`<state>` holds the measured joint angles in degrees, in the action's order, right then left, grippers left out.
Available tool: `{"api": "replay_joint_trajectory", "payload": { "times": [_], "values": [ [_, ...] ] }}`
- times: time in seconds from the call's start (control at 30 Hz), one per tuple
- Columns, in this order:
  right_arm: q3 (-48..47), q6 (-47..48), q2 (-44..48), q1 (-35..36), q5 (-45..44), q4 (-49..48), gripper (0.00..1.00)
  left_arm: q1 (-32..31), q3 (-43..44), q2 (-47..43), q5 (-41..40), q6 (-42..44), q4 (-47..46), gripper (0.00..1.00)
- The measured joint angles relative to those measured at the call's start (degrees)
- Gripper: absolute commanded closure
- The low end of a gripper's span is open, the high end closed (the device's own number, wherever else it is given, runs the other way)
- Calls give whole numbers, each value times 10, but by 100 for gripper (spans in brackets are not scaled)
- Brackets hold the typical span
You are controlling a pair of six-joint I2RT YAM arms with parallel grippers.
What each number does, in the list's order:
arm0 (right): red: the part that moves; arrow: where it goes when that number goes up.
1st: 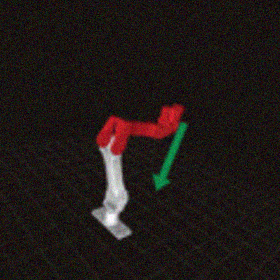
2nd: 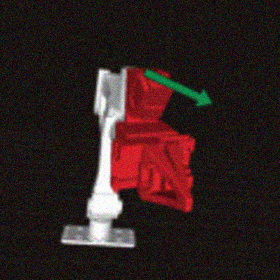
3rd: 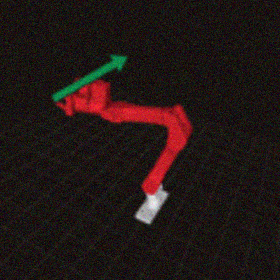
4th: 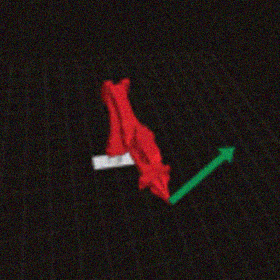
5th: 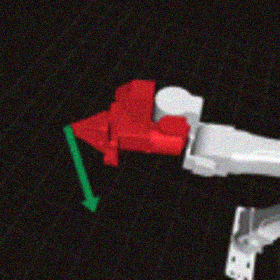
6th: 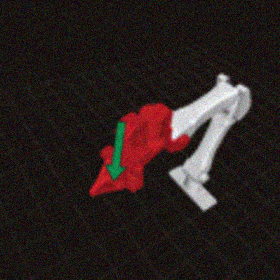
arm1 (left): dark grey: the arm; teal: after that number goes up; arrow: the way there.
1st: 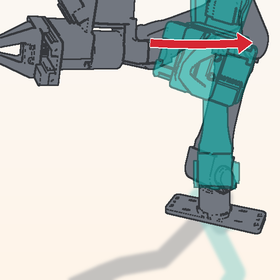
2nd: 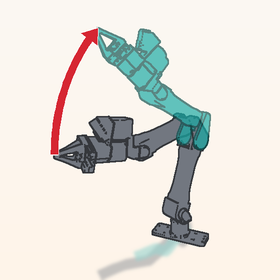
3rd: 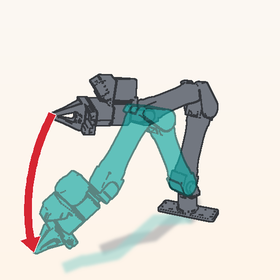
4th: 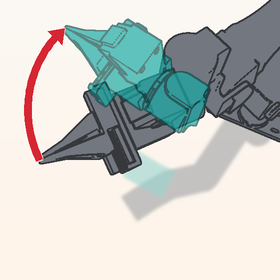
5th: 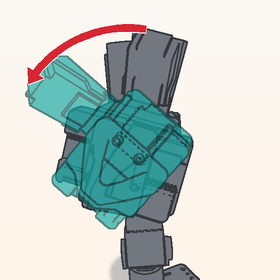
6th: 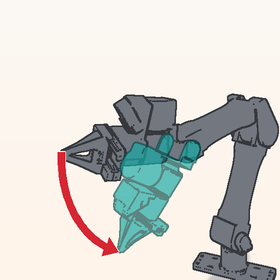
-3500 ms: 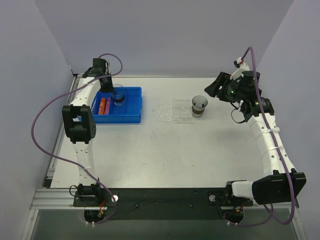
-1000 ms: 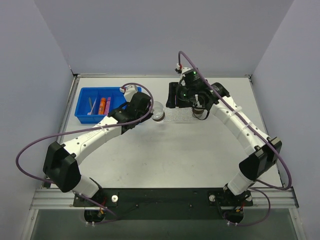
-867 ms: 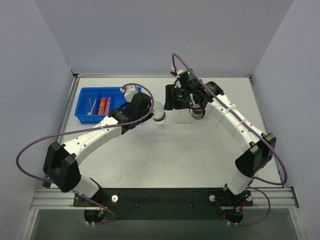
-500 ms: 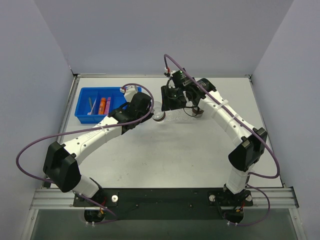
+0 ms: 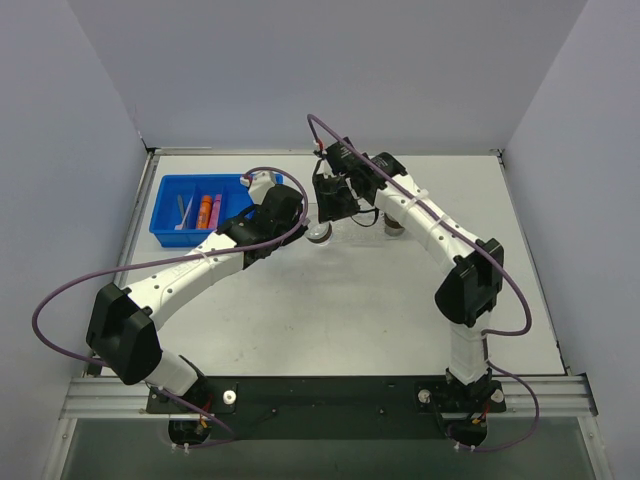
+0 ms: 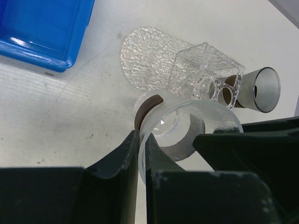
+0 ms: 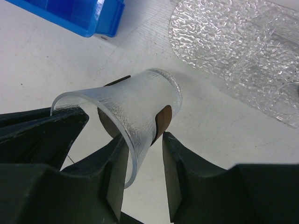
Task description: Prepare toiletry sets of a toothbrush and toothpaste on the tray
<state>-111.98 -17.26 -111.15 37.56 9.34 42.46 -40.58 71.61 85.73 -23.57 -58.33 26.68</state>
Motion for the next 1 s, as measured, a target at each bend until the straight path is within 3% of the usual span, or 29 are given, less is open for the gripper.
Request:
{"api": "replay_joint_trajectory", "payload": {
  "times": [0.23, 0.33, 0.57, 0.7, 0.73, 0.83, 1.0],
  "values": [
    [-11, 9, -21, 0, -9, 5, 86, 0, 0, 0, 4, 0, -4, 100],
    [-13, 11, -21, 2, -21, 10, 98, 0, 0, 0, 9, 0, -9, 100],
    [-14, 12, -30, 0, -39, 22, 100, -2, 0, 10, 20, 5, -21, 98],
    [-14, 10, -31, -8, -30, 29, 100, -1, 0, 13, 34, 12, -29, 60],
    [-14, 10, -31, -10, -28, 30, 100, -1, 0, 13, 38, 16, -33, 54],
    [-14, 9, -31, -23, -5, 31, 100, 0, 0, 9, 58, 24, -58, 42],
    [-13, 20, -31, -34, 7, 28, 100, 3, -15, -13, 71, 46, -87, 33]
  ]
}}
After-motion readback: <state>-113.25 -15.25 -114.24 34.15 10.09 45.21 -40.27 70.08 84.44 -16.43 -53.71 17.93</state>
